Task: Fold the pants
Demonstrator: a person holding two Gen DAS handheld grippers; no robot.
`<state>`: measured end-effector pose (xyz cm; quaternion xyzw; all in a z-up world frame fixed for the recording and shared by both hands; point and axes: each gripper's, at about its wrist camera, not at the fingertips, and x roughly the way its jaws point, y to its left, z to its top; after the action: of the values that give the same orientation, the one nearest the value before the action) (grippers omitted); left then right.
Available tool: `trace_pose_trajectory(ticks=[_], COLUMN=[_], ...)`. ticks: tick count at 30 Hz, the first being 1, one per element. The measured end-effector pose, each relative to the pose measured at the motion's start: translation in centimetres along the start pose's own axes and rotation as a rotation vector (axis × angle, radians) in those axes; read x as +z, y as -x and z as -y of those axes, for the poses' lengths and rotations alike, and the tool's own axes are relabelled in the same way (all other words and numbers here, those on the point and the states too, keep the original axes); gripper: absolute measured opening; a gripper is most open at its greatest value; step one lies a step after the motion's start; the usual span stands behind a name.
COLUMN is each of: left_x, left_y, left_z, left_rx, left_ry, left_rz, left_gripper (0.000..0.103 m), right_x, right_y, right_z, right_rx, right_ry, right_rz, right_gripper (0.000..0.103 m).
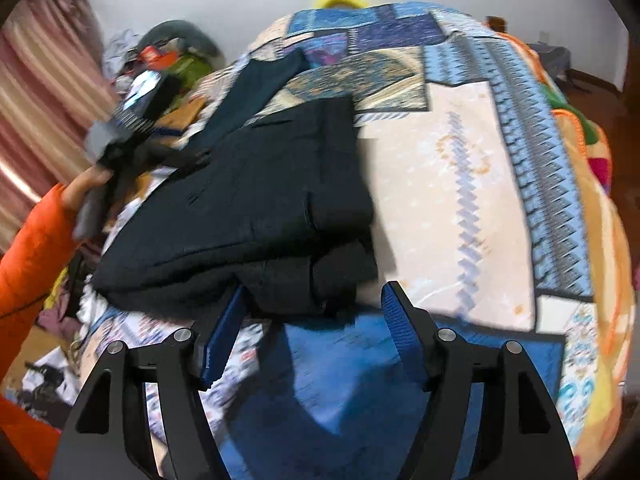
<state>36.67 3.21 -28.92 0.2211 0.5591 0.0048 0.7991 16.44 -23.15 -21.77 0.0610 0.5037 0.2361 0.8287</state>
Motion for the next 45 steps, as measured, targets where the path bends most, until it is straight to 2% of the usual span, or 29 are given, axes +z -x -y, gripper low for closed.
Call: trace_pose_trajectory(ticks=[3,5,8,12,20,22,25,27,29,32,33,34,36,37,38,39,40,42,44,45], left_x=[-2.6,-4.3,-6.2,-9.1,-12.3,-12.1,-10.5,-8.6,-6.8,-3.7,-2.7,-2.1,-0.7,-0.1,0.2,0.6,0.7,1.0,1.0,1.0], left_y=[1.3,2.2,3.5,6.2,10.9,12.1,14.6,15.9,16.2,14.7,13.9,13.3,11.8,11.0,10.4,9.6,9.0,7.4,6.0,5.3], left_z=[0.3,0.0,-0.3,0.8,3.5,3.7,3.1,2.7,2.7,2.5,2.4,2.4,2.4,2.6,2.8,3.0,3.0,3.0,3.1,3.0], left_rx=[0.048,0.041,-0.013,-0.055,-0.225,-0.249,-0.279,-0.264,-0.233,-0.223,-0.239,-0.252,-0.254,-0.233,-0.214,-0.190,-0.184,-0.203,-0.192,-0.180], left_ry=[-0.039,-0.009,0.044,0.129,0.174,0.168,0.180,0.182,0.171,0.185,0.196,0.201,0.196,0.184,0.174,0.169,0.169,0.161,0.155,0.152], left_rz=[0.004,-0.010,-0.013,0.019,0.095,0.126,0.216,0.282,0.314,0.307,0.300,0.294,0.288,0.280,0.273,0.260,0.251,0.229,0.219,0.222], left_gripper=[0.102,0.102,0.098,0.097,0.097,0.097,0.097,0.097,0.097,0.097,0.097,0.097,0.088,0.079,0.071,0.069,0.065,0.064,0.063,0.063], right_x=[1.0,1.4,1.4,1.3,0.2,0.0,0.3,1.2,1.9,3.9,4.8,5.4,6.6,7.5,7.8,8.5,8.8,9.4,9.4,9.3], right_y=[0.4,0.9,2.2,3.6,5.3,5.3,5.0,4.7,4.5,3.0,2.1,1.5,-0.1,-1.2,-1.7,-3.0,-3.7,-5.6,-6.6,-7.0], right_z=[1.4,1.9,1.6,-0.2,-2.8,-2.9,-3.0,-2.8,-2.7,-2.2,-1.9,-1.7,-1.3,-1.1,-0.9,-0.7,-0.6,-0.5,-0.6,-0.7], right_rx=[-0.057,-0.110,-0.114,-0.095,-0.053,-0.046,-0.058,-0.051,-0.045,-0.025,-0.023,-0.021,-0.022,-0.024,-0.029,-0.045,-0.051,-0.043,-0.051,-0.071], right_ry=[-0.048,-0.067,-0.059,-0.001,0.054,0.059,0.072,0.074,0.082,0.086,0.079,0.078,0.080,0.087,0.097,0.109,0.115,0.130,0.162,0.189], right_rz=[0.042,0.075,0.107,0.130,0.157,0.156,0.155,0.168,0.184,0.172,0.159,0.152,0.126,0.113,0.103,0.076,0.056,0.007,-0.009,-0.009], right_gripper=[0.066,0.066,0.066,0.066,0.066,0.066,0.066,0.066,0.066,0.065,0.062,0.054,0.042,0.033,0.029,0.025,0.025,0.025,0.025,0.018])
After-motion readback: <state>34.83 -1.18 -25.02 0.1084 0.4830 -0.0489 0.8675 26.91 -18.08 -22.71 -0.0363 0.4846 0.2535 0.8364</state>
